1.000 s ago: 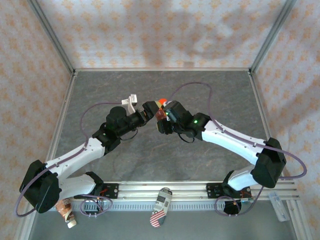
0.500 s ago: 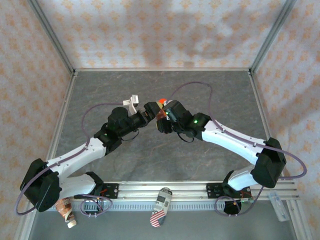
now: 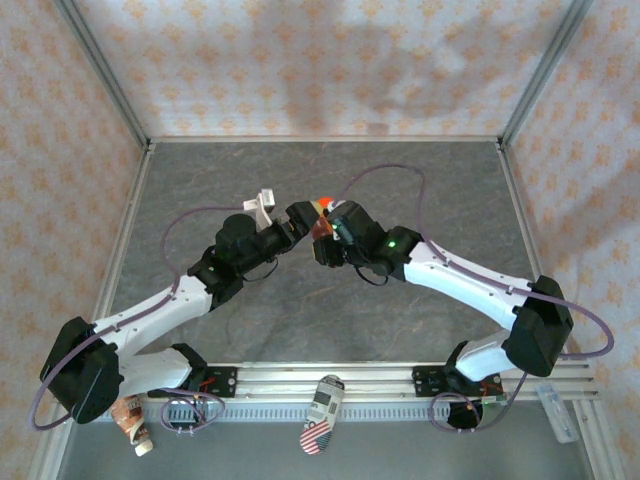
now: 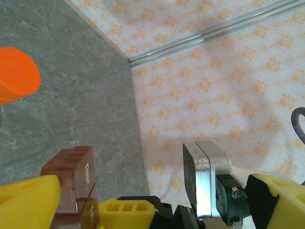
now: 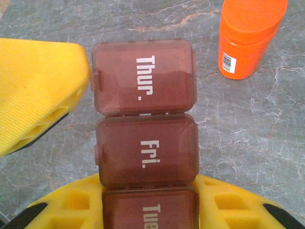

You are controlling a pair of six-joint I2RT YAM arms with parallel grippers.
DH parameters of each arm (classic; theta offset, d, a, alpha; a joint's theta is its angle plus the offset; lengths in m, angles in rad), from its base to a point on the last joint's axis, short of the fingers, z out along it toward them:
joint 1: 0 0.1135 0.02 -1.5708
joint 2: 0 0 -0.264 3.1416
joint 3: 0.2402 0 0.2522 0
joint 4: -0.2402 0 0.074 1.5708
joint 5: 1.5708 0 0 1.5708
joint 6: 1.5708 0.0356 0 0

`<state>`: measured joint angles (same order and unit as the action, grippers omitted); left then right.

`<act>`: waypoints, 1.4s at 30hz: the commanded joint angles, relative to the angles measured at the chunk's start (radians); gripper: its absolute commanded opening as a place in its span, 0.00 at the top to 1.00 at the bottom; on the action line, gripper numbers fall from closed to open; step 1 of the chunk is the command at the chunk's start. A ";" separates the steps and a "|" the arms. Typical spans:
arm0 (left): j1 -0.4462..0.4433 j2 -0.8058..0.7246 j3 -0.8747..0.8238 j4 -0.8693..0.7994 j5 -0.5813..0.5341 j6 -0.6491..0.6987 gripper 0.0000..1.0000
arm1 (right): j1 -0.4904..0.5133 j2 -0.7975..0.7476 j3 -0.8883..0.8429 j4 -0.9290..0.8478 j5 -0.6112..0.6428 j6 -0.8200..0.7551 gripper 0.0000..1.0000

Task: Sort the pills into containers

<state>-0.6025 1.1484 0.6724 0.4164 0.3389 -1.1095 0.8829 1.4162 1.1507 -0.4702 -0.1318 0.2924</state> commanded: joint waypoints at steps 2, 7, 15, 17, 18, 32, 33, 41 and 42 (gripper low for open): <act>-0.005 0.002 0.000 0.015 -0.019 0.005 0.00 | -0.002 -0.035 -0.008 0.024 0.000 0.011 0.79; -0.006 0.013 0.000 0.029 -0.017 -0.004 0.00 | -0.002 -0.032 -0.009 0.036 -0.013 0.019 0.79; -0.015 0.036 0.007 0.057 -0.020 -0.015 0.00 | -0.003 -0.028 -0.021 0.062 -0.035 0.038 0.79; -0.015 0.040 0.012 0.059 -0.018 -0.016 0.00 | -0.002 -0.025 -0.023 0.064 -0.035 0.040 0.79; -0.017 0.041 0.016 0.059 -0.016 -0.018 0.00 | -0.002 -0.024 -0.026 0.064 -0.036 0.040 0.79; -0.059 0.009 0.068 0.107 -0.004 -0.114 0.00 | -0.004 0.052 -0.034 0.080 0.031 0.046 0.82; -0.060 0.000 0.071 0.111 -0.009 -0.117 0.00 | -0.004 0.054 -0.035 0.080 0.034 0.046 0.82; -0.057 -0.134 0.087 -0.141 -0.194 0.032 0.00 | -0.007 0.019 -0.096 0.088 0.048 0.028 0.82; -0.054 -0.155 0.087 -0.191 -0.231 0.062 0.00 | -0.009 0.014 -0.111 0.085 0.046 0.017 0.82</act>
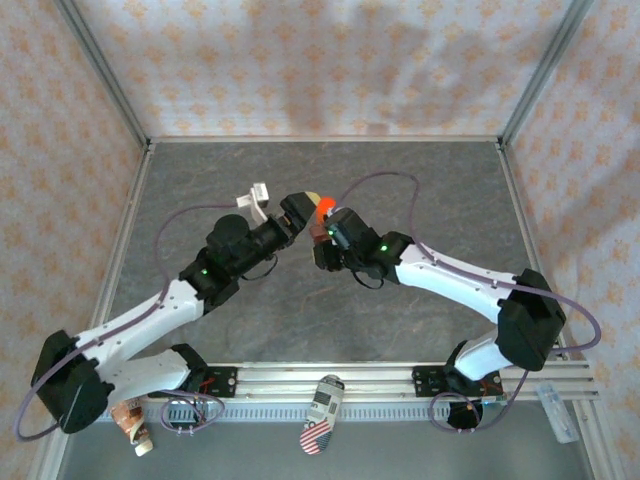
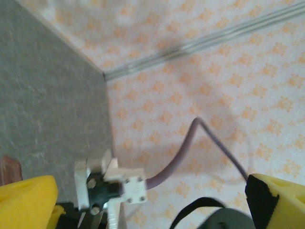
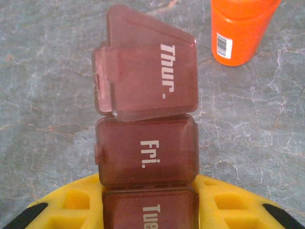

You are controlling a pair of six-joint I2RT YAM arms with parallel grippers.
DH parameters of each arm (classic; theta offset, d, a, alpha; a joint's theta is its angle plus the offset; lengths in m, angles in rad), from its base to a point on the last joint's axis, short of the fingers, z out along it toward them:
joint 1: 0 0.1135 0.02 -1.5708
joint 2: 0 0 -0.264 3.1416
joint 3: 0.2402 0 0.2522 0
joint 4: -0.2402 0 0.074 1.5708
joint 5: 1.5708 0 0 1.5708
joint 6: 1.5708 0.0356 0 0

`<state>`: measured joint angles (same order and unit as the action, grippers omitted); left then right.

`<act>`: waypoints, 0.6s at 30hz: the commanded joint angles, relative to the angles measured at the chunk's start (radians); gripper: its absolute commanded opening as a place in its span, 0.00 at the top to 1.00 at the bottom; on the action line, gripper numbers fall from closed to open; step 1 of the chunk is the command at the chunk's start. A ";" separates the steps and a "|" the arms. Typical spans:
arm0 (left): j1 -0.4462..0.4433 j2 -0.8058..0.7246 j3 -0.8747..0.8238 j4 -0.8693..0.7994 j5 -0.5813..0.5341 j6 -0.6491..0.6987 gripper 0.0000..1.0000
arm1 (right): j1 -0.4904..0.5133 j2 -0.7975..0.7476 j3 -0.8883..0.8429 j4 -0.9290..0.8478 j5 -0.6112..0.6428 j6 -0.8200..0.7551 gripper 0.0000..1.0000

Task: Sort the pills into containers

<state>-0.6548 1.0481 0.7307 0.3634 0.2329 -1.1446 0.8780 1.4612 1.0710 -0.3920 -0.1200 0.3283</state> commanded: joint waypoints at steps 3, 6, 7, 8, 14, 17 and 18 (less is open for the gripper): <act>0.015 -0.099 0.027 -0.271 -0.209 0.172 0.00 | -0.009 -0.019 -0.062 -0.011 0.028 -0.075 0.81; 0.051 -0.120 0.005 -0.343 -0.246 0.209 0.00 | -0.010 0.022 -0.079 -0.026 0.017 -0.144 0.80; 0.071 -0.124 -0.007 -0.353 -0.249 0.215 0.00 | -0.010 0.041 -0.083 -0.027 0.006 -0.171 0.79; 0.090 -0.125 -0.019 -0.356 -0.245 0.214 0.00 | -0.008 0.059 -0.087 -0.023 -0.002 -0.186 0.79; 0.191 -0.095 -0.074 -0.356 -0.190 0.220 0.00 | 0.001 0.173 -0.093 0.038 -0.061 -0.252 0.75; 0.206 -0.080 -0.089 -0.351 -0.176 0.231 0.00 | 0.016 0.214 -0.083 0.054 -0.086 -0.280 0.74; 0.207 -0.078 -0.093 -0.351 -0.173 0.233 0.00 | 0.017 0.222 -0.082 0.061 -0.098 -0.289 0.73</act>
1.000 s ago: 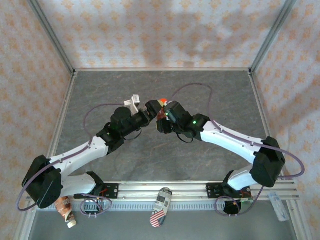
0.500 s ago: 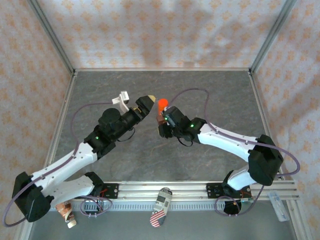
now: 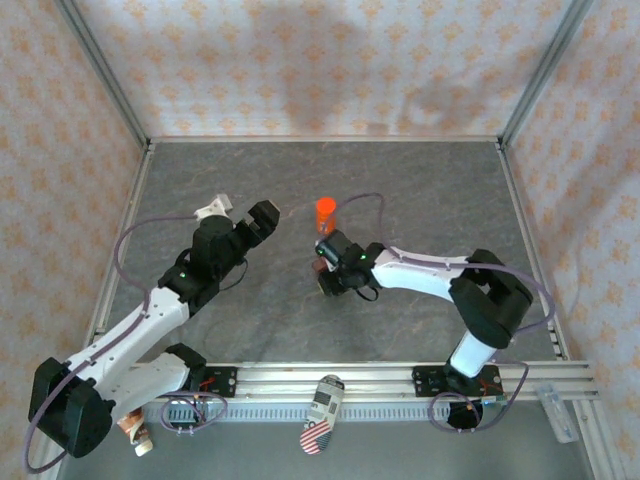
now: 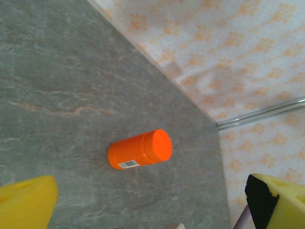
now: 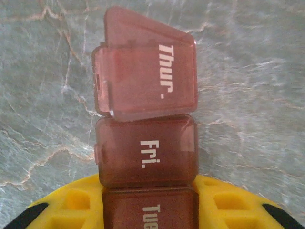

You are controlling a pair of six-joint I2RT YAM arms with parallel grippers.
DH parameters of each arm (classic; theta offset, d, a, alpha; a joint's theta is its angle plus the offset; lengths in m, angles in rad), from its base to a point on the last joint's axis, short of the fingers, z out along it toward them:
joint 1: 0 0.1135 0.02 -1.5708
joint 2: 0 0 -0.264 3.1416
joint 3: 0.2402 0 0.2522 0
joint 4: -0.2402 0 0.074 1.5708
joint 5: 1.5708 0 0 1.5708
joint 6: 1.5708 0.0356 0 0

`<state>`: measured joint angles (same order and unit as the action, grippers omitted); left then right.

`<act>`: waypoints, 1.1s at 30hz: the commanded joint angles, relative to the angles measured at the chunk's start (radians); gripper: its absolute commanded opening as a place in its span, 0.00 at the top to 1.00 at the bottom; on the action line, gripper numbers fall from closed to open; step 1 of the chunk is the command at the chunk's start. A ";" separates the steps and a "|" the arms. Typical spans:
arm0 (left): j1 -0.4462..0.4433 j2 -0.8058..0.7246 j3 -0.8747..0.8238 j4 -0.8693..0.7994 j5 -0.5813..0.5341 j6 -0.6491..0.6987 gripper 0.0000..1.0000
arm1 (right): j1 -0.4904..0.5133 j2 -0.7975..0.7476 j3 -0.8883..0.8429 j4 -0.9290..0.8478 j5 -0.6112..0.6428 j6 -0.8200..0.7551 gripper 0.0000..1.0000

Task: Sort the pills into containers

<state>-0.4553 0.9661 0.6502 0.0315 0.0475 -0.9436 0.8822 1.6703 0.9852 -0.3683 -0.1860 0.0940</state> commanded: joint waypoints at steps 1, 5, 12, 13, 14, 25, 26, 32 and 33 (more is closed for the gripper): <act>0.007 0.006 -0.017 -0.017 0.012 0.034 0.00 | 0.014 0.021 0.000 0.043 -0.040 -0.062 0.72; 0.009 0.012 -0.034 -0.001 0.013 0.032 0.00 | 0.014 0.045 -0.005 0.052 -0.032 -0.076 0.68; 0.011 0.040 -0.034 0.019 0.027 0.032 0.00 | 0.013 0.077 -0.006 0.052 0.007 -0.080 0.52; 0.011 0.045 -0.032 0.023 0.031 0.031 0.00 | 0.013 0.075 -0.009 0.051 0.018 -0.077 0.49; 0.010 0.047 -0.033 0.025 0.034 0.031 0.00 | 0.014 0.072 -0.012 0.050 0.028 -0.075 0.45; 0.010 0.066 -0.023 0.047 0.057 0.032 0.00 | 0.014 -0.026 -0.098 0.010 0.154 -0.032 0.29; 0.011 0.068 -0.021 0.048 0.060 0.032 0.00 | 0.014 -0.025 -0.099 0.004 0.178 -0.028 0.29; 0.011 0.074 -0.018 0.055 0.078 0.033 0.00 | 0.009 -0.027 -0.086 -0.022 0.267 -0.002 0.29; 0.011 0.074 -0.017 0.056 0.078 0.034 0.00 | 0.006 -0.025 -0.081 -0.026 0.278 0.004 0.29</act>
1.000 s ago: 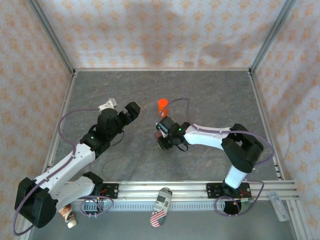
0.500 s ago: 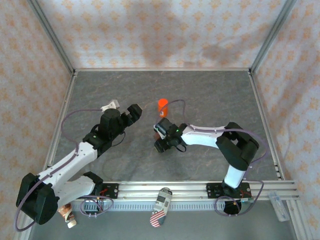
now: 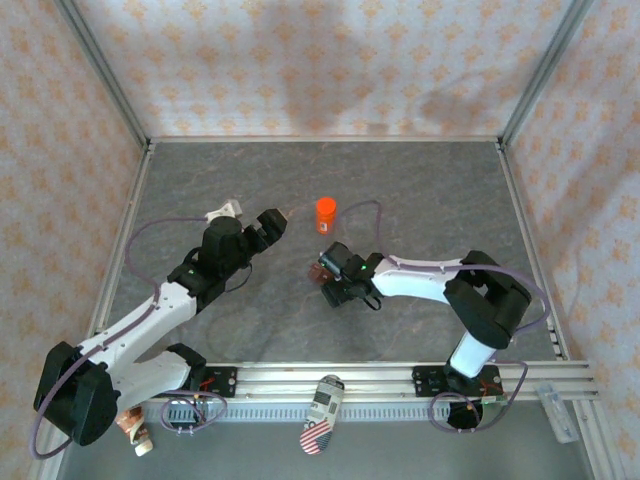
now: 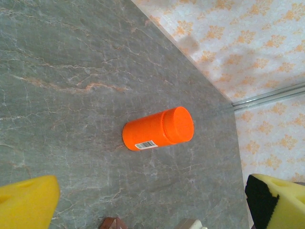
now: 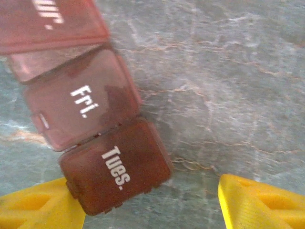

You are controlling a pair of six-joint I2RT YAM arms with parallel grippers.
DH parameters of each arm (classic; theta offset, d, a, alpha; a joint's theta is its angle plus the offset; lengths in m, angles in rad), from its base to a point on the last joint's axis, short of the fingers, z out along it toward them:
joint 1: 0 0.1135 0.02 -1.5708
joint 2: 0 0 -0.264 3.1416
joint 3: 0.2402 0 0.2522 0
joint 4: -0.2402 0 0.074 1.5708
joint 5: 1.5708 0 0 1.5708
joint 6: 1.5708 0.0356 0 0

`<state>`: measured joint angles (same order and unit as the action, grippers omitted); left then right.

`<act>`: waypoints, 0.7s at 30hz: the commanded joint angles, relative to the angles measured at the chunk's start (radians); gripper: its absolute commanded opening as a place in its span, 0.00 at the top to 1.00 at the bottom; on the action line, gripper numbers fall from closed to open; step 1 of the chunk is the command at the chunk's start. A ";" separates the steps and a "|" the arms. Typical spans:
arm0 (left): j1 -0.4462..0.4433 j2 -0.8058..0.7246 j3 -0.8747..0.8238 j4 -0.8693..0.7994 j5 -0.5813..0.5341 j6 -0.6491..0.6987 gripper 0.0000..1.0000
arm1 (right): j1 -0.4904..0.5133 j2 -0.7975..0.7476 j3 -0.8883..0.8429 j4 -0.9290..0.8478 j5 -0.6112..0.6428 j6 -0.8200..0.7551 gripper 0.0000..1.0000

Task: Sort the pills into containers

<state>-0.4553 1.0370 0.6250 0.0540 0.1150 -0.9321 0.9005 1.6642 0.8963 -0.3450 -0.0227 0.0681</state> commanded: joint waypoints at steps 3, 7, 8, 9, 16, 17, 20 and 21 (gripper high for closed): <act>0.011 0.001 0.009 0.030 0.017 0.029 0.00 | -0.024 -0.013 0.019 -0.065 0.176 0.054 0.29; 0.011 0.003 0.013 0.022 0.028 0.037 0.00 | -0.058 -0.017 0.021 -0.082 0.213 0.082 0.29; 0.012 0.005 0.015 0.020 0.030 0.041 0.00 | -0.068 -0.024 0.017 -0.083 0.217 0.092 0.29; 0.011 0.007 0.017 0.020 0.033 0.045 0.00 | -0.078 -0.031 0.014 -0.084 0.220 0.101 0.29; 0.012 0.031 0.055 -0.049 0.048 0.116 0.00 | -0.117 -0.151 -0.029 -0.115 0.176 0.175 0.29; 0.011 0.034 0.067 -0.077 0.051 0.145 0.00 | -0.118 -0.180 -0.031 -0.131 0.170 0.203 0.29; 0.011 0.051 0.098 -0.170 0.077 0.233 0.00 | -0.125 -0.251 -0.026 -0.165 0.120 0.306 0.27; 0.008 0.058 0.110 -0.201 0.089 0.259 0.00 | -0.127 -0.265 -0.021 -0.166 0.095 0.331 0.26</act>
<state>-0.4553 1.0847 0.6830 -0.0387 0.1699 -0.7876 0.7811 1.4528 0.8730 -0.4576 0.1047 0.2806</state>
